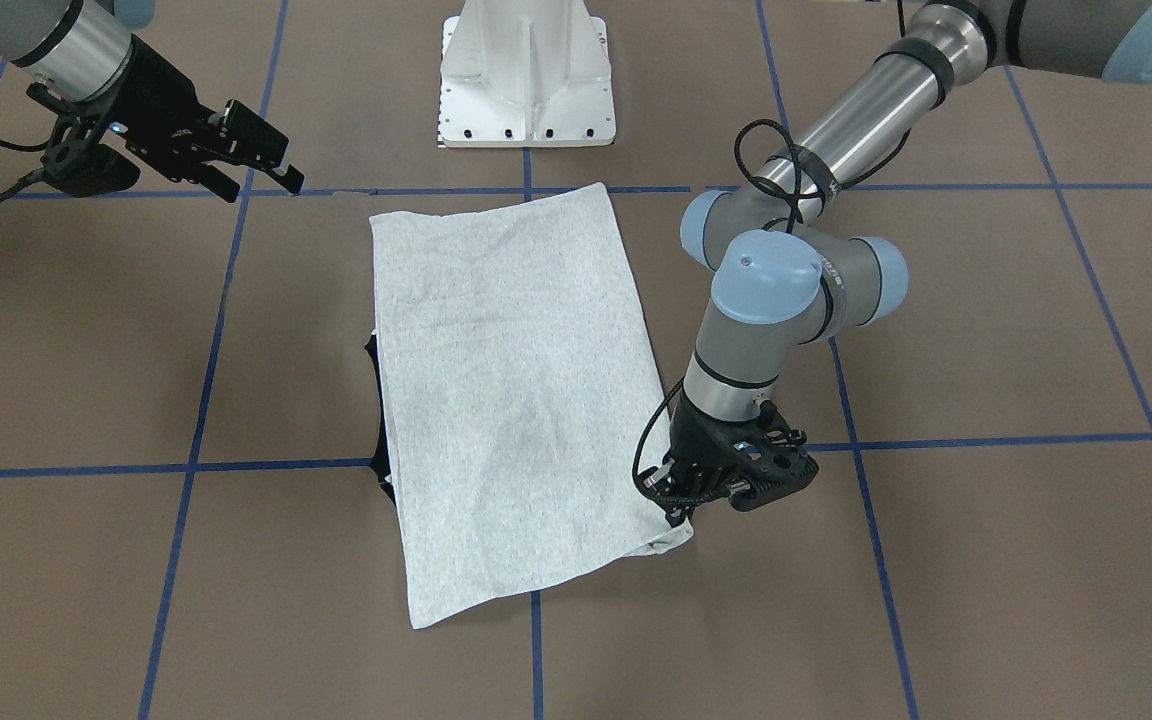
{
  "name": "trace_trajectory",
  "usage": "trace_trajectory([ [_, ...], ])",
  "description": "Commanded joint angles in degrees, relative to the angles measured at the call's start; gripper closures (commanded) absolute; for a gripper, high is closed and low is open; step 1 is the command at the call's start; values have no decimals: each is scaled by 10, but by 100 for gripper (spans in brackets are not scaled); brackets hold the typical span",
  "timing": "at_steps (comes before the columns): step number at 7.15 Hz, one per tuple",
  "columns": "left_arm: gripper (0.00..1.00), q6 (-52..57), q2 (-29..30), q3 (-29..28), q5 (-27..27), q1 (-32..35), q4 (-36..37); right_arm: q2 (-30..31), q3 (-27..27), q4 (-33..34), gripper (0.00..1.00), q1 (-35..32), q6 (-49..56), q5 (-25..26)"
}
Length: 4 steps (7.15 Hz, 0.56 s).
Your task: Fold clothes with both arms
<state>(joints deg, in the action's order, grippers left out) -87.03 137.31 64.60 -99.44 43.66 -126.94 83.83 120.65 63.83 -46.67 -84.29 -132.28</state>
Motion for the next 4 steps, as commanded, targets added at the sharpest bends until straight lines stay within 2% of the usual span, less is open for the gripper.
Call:
trace_trajectory([
  [1,100,1,43,-85,36,6,-72,0,-1,0,0,0,0,0],
  [2,100,1,44,-97,38,8,-93,0,0,0,0,0,0,0],
  [3,100,3,45,-114,62,8,-115,1,0,0,0,0,0,0],
  [4,44,3,45,-119,64,8,-123,1,0,0,0,0,0,0],
])
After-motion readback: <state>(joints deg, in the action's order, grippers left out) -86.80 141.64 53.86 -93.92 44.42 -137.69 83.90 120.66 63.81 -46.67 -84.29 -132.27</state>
